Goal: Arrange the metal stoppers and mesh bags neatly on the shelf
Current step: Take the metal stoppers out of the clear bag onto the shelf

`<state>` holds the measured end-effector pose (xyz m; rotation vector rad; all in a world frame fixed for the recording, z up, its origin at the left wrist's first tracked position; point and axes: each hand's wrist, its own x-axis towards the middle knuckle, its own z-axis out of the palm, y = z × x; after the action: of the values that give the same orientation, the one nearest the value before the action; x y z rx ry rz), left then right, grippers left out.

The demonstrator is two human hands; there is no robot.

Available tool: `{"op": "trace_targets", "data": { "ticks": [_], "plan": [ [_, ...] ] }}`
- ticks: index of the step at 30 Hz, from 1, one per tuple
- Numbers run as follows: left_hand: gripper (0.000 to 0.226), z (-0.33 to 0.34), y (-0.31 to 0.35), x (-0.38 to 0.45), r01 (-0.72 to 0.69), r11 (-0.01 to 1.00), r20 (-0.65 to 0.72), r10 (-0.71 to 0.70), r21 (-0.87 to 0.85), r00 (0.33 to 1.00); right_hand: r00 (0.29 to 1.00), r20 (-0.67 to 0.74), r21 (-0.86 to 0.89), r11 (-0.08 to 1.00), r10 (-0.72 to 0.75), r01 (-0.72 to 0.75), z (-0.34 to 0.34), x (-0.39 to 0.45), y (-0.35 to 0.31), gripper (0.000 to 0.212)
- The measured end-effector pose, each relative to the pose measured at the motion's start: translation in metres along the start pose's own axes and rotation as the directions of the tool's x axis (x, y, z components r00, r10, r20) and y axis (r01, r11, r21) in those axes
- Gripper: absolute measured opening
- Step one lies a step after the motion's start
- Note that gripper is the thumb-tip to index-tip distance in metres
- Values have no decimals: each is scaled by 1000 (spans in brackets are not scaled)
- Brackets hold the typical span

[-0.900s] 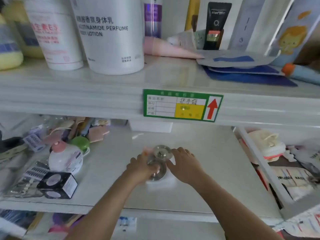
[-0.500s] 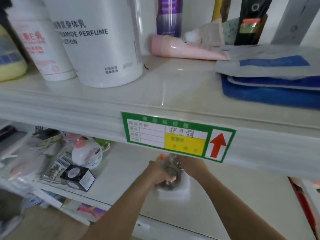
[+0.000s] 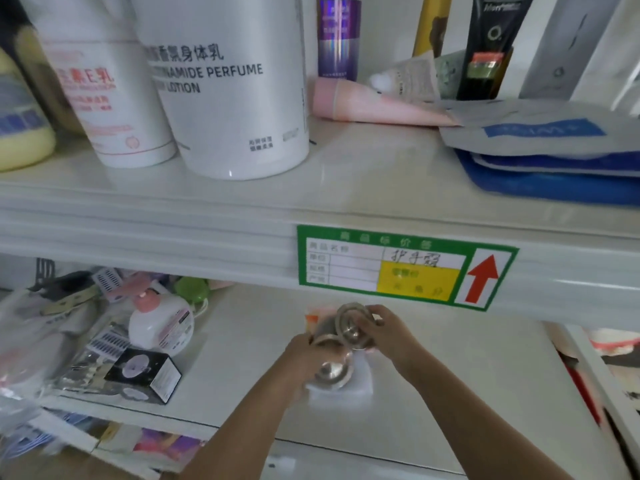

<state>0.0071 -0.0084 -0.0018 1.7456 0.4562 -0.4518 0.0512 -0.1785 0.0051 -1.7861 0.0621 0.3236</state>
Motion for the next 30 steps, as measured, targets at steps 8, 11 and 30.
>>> {"op": "trace_targets", "data": {
  "ticks": [8, 11, 30],
  "plan": [
    [28, -5, -47, -27, -380, 886, -173, 344, -264, 923, 997, -28, 353, 934, 65, -51, 31, -21, 14, 31],
    [24, -12, -49, -40, -420, 837, -200, 371, -351, 907, 993, -40, 402, 912, 111, -85, 43, -24, 14, 27],
    [37, -49, -70, -57, -285, 752, -156, 240, -594, 958, 844, -528, -52, 989, 93, -142, 6, 47, 16, 16]
  ]
}}
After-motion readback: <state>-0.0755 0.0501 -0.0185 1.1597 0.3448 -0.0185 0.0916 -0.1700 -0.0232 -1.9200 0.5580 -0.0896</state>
